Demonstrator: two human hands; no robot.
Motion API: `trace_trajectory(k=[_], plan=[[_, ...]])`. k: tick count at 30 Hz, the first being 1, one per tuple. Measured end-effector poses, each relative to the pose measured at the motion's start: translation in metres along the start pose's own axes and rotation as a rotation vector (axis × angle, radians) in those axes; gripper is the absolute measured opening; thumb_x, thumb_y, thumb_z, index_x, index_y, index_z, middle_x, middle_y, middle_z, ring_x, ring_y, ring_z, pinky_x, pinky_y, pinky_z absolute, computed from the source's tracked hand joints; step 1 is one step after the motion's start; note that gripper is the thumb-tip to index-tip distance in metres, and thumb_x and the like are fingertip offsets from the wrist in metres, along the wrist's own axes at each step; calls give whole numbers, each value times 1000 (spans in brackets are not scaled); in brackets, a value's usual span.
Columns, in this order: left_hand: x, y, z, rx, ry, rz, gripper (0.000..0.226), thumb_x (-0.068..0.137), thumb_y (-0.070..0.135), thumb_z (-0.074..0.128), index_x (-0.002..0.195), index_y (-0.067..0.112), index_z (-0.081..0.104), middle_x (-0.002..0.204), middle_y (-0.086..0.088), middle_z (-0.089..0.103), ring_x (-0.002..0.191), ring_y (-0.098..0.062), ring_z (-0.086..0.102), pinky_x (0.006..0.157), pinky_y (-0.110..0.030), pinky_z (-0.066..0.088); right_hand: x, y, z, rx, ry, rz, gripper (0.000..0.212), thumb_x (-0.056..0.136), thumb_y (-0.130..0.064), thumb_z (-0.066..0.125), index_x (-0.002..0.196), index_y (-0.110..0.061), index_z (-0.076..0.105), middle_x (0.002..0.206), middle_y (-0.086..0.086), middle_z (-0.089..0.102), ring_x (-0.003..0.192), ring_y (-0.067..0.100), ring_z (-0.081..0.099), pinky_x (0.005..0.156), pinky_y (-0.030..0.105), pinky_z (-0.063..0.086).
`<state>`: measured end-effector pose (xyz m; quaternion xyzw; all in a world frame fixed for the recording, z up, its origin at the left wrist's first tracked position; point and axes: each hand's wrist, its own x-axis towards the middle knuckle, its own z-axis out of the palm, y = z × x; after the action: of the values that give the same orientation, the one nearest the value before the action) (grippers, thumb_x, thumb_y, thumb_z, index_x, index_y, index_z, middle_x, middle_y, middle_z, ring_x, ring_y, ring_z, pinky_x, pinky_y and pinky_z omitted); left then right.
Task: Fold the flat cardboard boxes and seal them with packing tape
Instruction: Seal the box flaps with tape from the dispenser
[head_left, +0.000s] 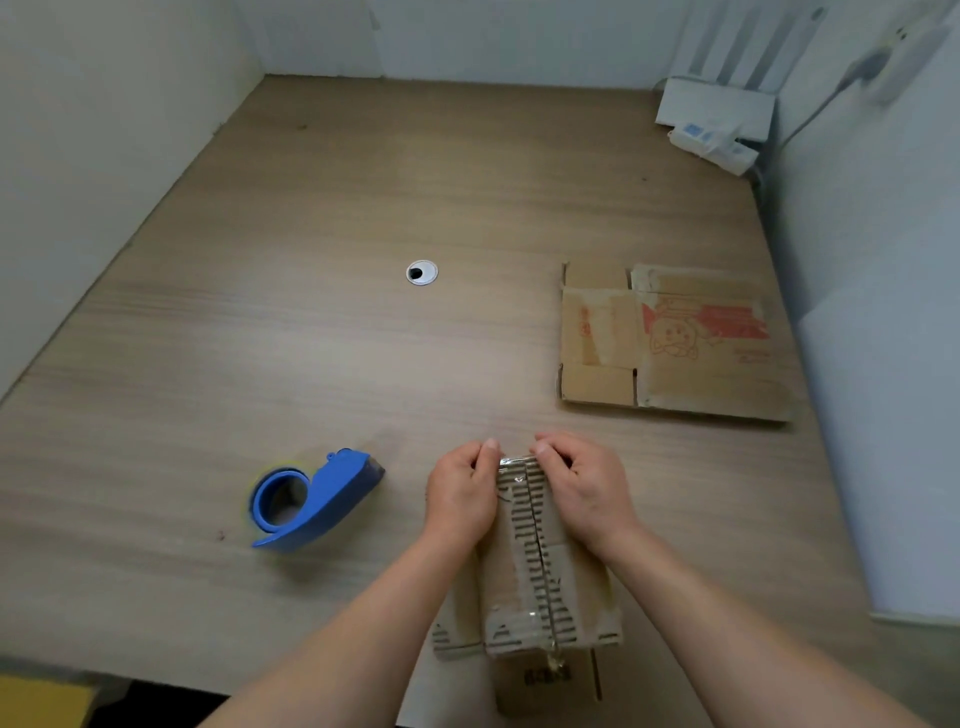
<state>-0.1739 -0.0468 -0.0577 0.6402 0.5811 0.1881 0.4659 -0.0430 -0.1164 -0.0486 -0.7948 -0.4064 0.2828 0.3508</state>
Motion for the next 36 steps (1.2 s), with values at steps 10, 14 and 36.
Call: trace_trajectory(k=[10, 14, 36], plan=[[6, 1, 7, -118, -18, -151, 37, 98, 28, 54, 71, 10, 72, 72, -8, 73, 78, -24, 68, 79, -39, 55, -12, 9, -1, 482, 100, 327, 22, 99, -14, 57, 88, -2, 72, 83, -3, 68, 77, 8, 58, 67, 7, 43], [9, 5, -6, -168, -220, -221, 49, 102, 45, 45, 140, 14, 51, 133, -1, 60, 128, -24, 53, 111, -39, 39, -9, 6, 0, 465, 48, 350, 25, 102, -18, 52, 95, -7, 73, 88, -4, 69, 82, 7, 60, 69, 8, 44], [-58, -25, 17, -535, 67, -232, 33, 102, 41, 48, 90, 14, 64, 86, 4, 65, 93, -18, 58, 84, -33, 47, -81, 29, -7, 338, 690, 645, 50, 94, -42, 39, 83, 2, 59, 86, 16, 60, 84, 31, 51, 76, 36, 33]])
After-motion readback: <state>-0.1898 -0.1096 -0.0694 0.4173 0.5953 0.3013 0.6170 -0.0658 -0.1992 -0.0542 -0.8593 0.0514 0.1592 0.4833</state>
